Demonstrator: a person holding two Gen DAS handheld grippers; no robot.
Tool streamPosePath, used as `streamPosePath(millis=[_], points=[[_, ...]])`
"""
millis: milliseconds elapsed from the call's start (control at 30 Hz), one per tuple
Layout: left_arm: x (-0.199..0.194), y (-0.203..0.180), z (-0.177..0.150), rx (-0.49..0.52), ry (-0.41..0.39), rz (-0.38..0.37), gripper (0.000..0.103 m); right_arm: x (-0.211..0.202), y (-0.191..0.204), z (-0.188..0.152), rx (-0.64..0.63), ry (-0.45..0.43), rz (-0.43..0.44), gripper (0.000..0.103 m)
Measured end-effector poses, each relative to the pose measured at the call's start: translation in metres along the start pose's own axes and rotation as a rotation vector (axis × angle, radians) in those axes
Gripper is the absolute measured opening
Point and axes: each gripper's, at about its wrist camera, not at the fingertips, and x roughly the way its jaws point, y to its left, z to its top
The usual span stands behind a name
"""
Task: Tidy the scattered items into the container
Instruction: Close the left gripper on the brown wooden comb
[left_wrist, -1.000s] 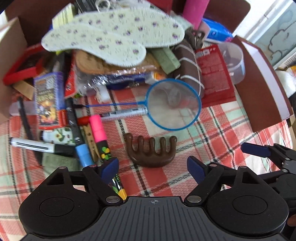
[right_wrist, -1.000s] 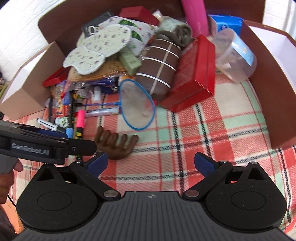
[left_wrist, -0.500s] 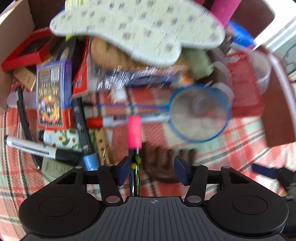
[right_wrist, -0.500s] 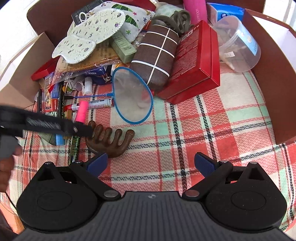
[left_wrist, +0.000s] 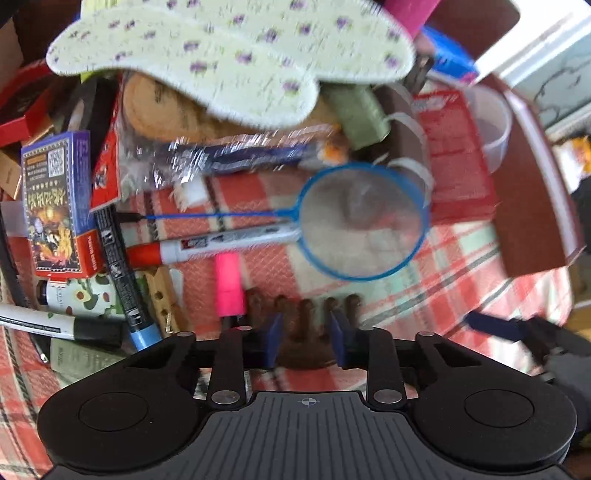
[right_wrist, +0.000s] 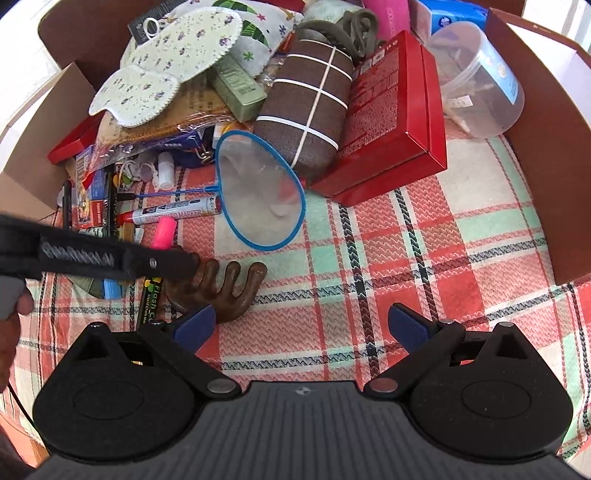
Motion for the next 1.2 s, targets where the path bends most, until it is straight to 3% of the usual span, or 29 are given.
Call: streamPosePath(millis=[167, 367, 433, 500, 600, 633, 700, 833, 867, 900, 1000, 1067, 1133, 1200], points=[[0.004, 0.018, -0.005, -0.069, 0.021, 0.039, 0.045, 0.004, 0.004, 0.003, -0.012, 0.003, 0.003, 0.1], [0.008, 0.022, -0.001, -0.087, 0.014, 0.053, 0.04, 0.017, 0.008, 0.007, -0.002, 0.03, 0.001, 0.096], [0.009, 0.021, 0.001, -0.083, 0.014, 0.059, 0.036, 0.021, 0.009, 0.008, 0.011, 0.038, 0.0, 0.09], [0.009, 0.021, 0.002, -0.076, 0.019, 0.064, 0.023, 0.025, 0.009, 0.009, 0.022, 0.05, 0.001, 0.082], [0.011, 0.022, 0.004, -0.072, 0.029, 0.069, 0.019, 0.033, 0.01, 0.01, 0.04, 0.076, 0.004, 0.066], [0.011, 0.021, 0.005, -0.068, 0.032, 0.072, 0.019, 0.035, 0.01, 0.01, 0.046, 0.087, 0.005, 0.06], [0.011, 0.016, 0.005, -0.043, 0.033, 0.081, 0.032, 0.037, 0.011, 0.01, 0.057, 0.089, -0.006, 0.057], [0.009, 0.006, 0.003, -0.003, 0.026, 0.107, 0.034, 0.037, 0.012, 0.012, 0.069, 0.07, -0.011, 0.048], [0.008, 0.005, 0.002, -0.001, 0.027, 0.108, 0.034, 0.035, 0.012, 0.013, 0.075, 0.055, -0.007, 0.048], [0.007, 0.005, 0.001, -0.002, 0.03, 0.106, 0.024, 0.033, 0.011, 0.013, 0.078, 0.041, -0.003, 0.048], [0.005, 0.004, 0.0, -0.004, 0.037, 0.097, 0.023, 0.032, 0.015, 0.015, 0.063, 0.045, 0.014, 0.048], [0.003, 0.003, 0.0, 0.002, 0.036, 0.097, 0.031, 0.035, 0.019, 0.014, 0.049, 0.063, 0.031, 0.042], [0.002, 0.001, -0.001, 0.009, 0.037, 0.095, 0.034, 0.039, 0.021, 0.013, 0.048, 0.086, 0.06, 0.025], [0.001, -0.001, -0.002, 0.016, 0.038, 0.092, 0.034, 0.04, 0.023, 0.011, 0.048, 0.1, 0.087, 0.018]])
